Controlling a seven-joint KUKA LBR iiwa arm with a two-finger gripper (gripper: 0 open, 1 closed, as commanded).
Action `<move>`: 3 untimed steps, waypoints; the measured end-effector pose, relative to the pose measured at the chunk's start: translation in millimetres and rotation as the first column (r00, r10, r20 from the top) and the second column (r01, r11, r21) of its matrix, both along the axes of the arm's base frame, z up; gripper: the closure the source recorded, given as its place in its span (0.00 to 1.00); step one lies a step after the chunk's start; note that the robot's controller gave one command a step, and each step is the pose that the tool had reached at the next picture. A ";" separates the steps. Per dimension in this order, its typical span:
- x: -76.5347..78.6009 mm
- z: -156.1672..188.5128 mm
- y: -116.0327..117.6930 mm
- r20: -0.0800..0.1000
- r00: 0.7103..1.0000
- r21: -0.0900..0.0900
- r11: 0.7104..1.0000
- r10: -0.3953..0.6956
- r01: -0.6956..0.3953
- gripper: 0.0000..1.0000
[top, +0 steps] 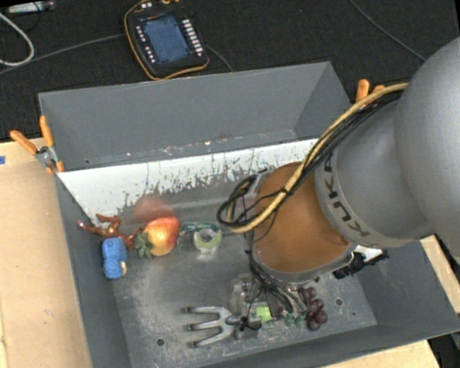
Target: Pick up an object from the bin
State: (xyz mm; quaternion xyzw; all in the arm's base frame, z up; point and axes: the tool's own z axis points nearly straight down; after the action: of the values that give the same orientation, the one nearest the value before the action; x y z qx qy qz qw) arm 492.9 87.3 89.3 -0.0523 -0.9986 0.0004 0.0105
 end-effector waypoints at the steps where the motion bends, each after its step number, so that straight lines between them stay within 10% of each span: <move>1: -1.0 27.6 -0.4 -0.004 1.000 0.000 1.000 0.000 0.000 1.00; 3: -0.7 48.2 -0.7 -0.003 1.000 0.000 1.000 0.000 0.000 1.00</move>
Offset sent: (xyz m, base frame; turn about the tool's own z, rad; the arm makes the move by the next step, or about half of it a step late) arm -0.0013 -0.0002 0.0376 0.0002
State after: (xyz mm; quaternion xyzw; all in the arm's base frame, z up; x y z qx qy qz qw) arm 492.2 86.5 137.5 -0.0524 -0.9986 0.0003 0.0122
